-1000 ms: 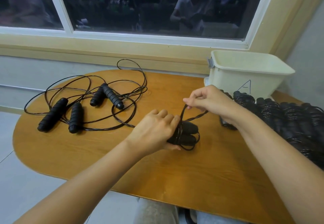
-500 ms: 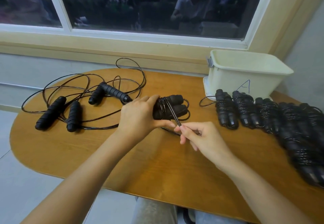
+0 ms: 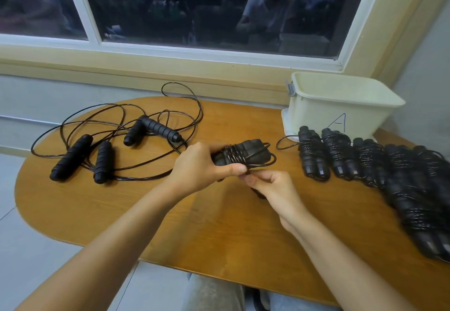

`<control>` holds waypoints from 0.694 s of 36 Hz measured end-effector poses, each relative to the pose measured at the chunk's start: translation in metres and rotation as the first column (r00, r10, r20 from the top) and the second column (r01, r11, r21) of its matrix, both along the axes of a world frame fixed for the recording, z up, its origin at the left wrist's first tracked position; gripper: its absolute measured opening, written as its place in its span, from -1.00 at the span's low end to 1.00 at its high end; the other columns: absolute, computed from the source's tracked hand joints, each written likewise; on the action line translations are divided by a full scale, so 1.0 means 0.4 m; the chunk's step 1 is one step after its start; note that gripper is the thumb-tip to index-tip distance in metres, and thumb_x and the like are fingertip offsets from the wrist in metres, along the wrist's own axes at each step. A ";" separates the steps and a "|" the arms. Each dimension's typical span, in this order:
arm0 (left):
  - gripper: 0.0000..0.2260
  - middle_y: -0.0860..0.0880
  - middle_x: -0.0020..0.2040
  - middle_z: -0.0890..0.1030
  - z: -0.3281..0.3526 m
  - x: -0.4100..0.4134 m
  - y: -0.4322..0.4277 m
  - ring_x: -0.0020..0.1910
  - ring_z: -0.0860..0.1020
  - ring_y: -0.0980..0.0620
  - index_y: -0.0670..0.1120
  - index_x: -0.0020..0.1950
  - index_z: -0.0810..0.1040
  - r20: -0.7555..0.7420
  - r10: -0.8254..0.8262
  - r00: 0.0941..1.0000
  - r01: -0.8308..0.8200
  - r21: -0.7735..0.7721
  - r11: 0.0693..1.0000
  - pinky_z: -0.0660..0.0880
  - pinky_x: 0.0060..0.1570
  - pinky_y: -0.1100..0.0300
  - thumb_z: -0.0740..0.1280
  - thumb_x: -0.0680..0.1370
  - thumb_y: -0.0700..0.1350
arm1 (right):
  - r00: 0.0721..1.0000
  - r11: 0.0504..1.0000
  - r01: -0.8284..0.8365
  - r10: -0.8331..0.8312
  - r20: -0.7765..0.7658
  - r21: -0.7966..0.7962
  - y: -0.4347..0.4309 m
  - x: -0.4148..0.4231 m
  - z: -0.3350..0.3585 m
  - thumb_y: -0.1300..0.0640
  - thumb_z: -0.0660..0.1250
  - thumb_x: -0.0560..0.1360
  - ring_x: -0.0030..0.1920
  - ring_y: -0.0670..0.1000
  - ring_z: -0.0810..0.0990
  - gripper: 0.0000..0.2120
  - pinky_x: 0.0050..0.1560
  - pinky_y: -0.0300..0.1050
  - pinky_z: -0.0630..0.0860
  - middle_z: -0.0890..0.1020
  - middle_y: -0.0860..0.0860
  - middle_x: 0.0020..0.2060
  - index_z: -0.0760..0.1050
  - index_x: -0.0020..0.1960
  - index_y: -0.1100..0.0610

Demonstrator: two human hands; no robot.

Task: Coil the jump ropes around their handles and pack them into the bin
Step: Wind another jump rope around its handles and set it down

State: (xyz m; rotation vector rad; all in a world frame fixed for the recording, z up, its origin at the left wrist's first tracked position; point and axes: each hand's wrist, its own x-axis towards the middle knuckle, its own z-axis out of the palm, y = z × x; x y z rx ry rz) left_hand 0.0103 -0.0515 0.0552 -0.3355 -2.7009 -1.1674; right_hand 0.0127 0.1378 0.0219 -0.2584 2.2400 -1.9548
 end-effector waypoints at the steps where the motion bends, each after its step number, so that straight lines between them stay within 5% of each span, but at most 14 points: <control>1: -0.55 0.07 -0.36 0.64 0.001 0.000 0.001 -0.38 0.57 0.16 0.24 0.04 0.59 0.031 -0.028 0.999 0.028 0.020 0.999 0.54 -0.34 0.04 0.35 0.30 0.46 | 1.000 1.000 0.026 -0.026 0.005 -0.006 -0.001 -0.003 -0.004 0.11 0.44 0.48 -0.05 -0.26 0.65 -0.91 -0.11 -0.48 0.48 0.72 -0.21 -0.17 0.68 -0.06 -0.05; 5: -0.70 0.17 -0.50 0.50 0.010 -0.002 0.006 -0.48 0.44 0.21 0.13 -0.10 0.61 0.164 -0.102 0.981 0.091 0.074 0.993 0.33 -0.43 0.30 0.37 0.35 0.31 | 0.988 0.988 0.153 -0.153 0.020 0.001 0.002 -0.004 -0.012 0.11 0.52 0.41 -0.13 -0.22 0.65 -0.93 -0.09 -0.33 0.50 0.73 -0.15 -0.22 0.68 -0.11 -0.01; 8: -0.66 0.13 -0.49 0.52 0.016 -0.005 0.005 -0.48 0.45 0.21 0.03 -0.15 0.62 0.236 -0.131 0.963 0.110 0.100 0.989 0.34 -0.44 0.35 0.35 0.36 0.29 | 0.966 0.961 0.257 -0.253 -0.054 0.104 0.009 -0.012 -0.020 -0.02 0.58 0.27 0.07 -0.07 0.59 -0.61 0.04 -0.10 0.49 0.67 -0.10 -0.02 0.58 0.04 0.02; 12: -0.49 0.07 -0.42 0.56 0.018 -0.007 0.002 -0.43 0.50 0.18 -0.08 -0.06 0.65 0.309 -0.140 0.941 0.120 0.082 0.989 0.41 -0.39 0.34 0.31 0.34 0.34 | 0.888 0.896 0.387 -0.299 -0.348 0.218 0.022 -0.021 -0.019 -0.10 0.64 0.13 0.32 -0.02 0.37 -0.18 0.18 -0.15 0.32 0.44 -0.07 0.27 0.33 0.28 -0.06; 15: -0.46 0.04 -0.38 0.59 0.024 -0.008 0.002 -0.37 0.55 0.14 -0.06 -0.09 0.65 0.377 -0.134 0.917 0.137 0.020 0.990 0.47 -0.29 0.28 0.27 0.33 0.39 | 0.804 0.867 0.347 -0.080 -0.589 0.357 0.041 -0.030 -0.008 -0.27 0.55 0.15 0.53 -0.04 0.15 0.04 0.51 0.02 0.06 0.24 -0.17 0.51 0.16 0.52 -0.17; 17: -0.42 0.00 -0.35 0.61 0.030 -0.004 0.008 -0.34 0.58 0.11 -0.08 -0.08 0.65 0.415 -0.140 0.899 0.158 -0.011 0.987 0.50 -0.24 0.24 0.23 0.34 0.40 | 0.737 0.796 0.300 0.157 -0.657 0.526 0.050 -0.032 0.003 -0.39 0.35 0.23 0.56 -0.13 0.10 -0.04 0.53 0.18 -0.24 0.16 -0.30 0.49 0.04 0.55 -0.27; 19: -0.34 -0.05 -0.30 0.65 0.036 0.001 0.011 -0.30 0.61 0.09 -0.11 -0.02 0.66 0.456 -0.139 0.879 0.165 -0.017 0.986 0.51 -0.22 0.23 0.18 0.34 0.43 | 0.700 0.774 0.239 0.282 -0.657 0.587 0.060 -0.036 0.011 -0.37 0.29 0.32 0.44 -0.18 0.34 -0.22 0.51 0.25 -0.35 0.35 -0.32 0.40 0.20 0.51 -0.27; 22: -0.23 -0.12 -0.06 0.69 0.043 0.003 -0.012 -0.09 0.65 0.03 -0.01 0.17 0.60 0.501 -0.097 0.860 0.061 0.086 0.994 0.56 -0.05 0.15 0.07 0.29 0.51 | 0.738 0.839 0.142 0.264 -0.621 0.525 0.074 -0.037 0.021 -0.32 0.37 0.34 0.20 -0.30 0.50 -0.45 0.53 0.14 -0.37 0.55 -0.39 0.12 0.49 0.31 -0.27; 25: -0.17 -0.17 0.13 0.64 0.056 0.008 -0.035 0.08 0.65 -0.09 0.02 0.27 0.54 0.537 -0.130 0.833 -0.100 0.378 0.920 0.55 0.16 -0.04 -0.06 0.33 0.55 | 0.819 0.915 0.088 0.159 -0.551 0.394 0.078 -0.035 0.025 -0.31 0.42 0.26 0.15 -0.42 0.46 -0.53 0.57 0.10 -0.21 0.57 -0.42 -0.01 0.51 0.17 -0.34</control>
